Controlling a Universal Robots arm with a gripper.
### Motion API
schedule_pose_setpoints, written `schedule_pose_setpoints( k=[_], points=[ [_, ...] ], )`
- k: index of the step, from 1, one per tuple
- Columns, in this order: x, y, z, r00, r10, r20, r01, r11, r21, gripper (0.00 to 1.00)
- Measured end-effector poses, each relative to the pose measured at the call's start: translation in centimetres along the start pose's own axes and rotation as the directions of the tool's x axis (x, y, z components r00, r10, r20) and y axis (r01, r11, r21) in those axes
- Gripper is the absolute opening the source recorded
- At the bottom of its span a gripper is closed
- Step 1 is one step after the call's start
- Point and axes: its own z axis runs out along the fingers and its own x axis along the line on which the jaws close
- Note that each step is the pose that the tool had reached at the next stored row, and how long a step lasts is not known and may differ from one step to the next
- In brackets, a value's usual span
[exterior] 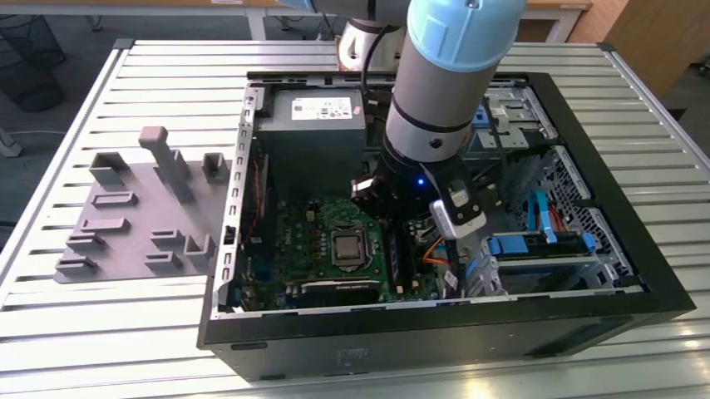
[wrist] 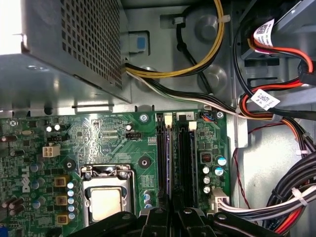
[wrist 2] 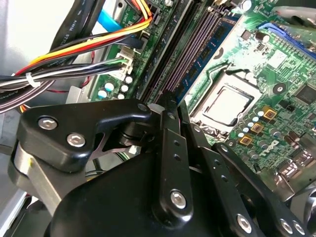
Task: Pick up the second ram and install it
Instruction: 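Insert the second ram into the second slot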
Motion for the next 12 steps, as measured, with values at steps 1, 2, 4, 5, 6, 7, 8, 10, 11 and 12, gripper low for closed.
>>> schedule_pose_setpoints(
  k=[1, 2, 4, 5, 6, 7, 8, 10, 11, 12],
  points=[
    [0.00, -0.01, 0.03, 1.0000, 0.000, 0.0000, 0.000, 1.0000, 0.0002, 0.14],
    [0.00, -0.01, 0.05, 1.0000, 0.000, 0.0000, 0.000, 1.0000, 0.0003, 0.14],
    [0.00, -0.01, 0.09, 1.0000, 0.000, 0.0000, 0.000, 1.0000, -0.0001, 0.14],
    [0.00, -0.01, 0.11, 1.0000, 0.000, 0.0000, 0.000, 1.0000, -0.0003, 0.14],
    [-0.01, -0.01, 0.13, 1.0000, 0.000, 0.0000, 0.000, 1.0000, -0.0004, 0.14],
    [-0.01, -0.01, 0.15, 1.0000, 0.000, -0.0001, 0.000, 1.0000, -0.0005, 0.14],
    [-0.01, -0.01, 0.16, 1.0000, 0.000, -0.0001, 0.000, 1.0000, -0.0005, 0.14],
    [-0.01, 0.00, 0.21, 1.0000, 0.000, 0.0000, 0.000, 1.0000, -0.0007, 0.14],
    [-0.01, -0.01, 0.24, 1.0000, 0.000, 0.0000, 0.000, 1.0000, -0.0007, 0.14],
    [-0.01, -0.01, 0.26, 1.0000, 0.000, -0.0001, 0.000, 1.0000, -0.0006, 0.14]
  ],
)
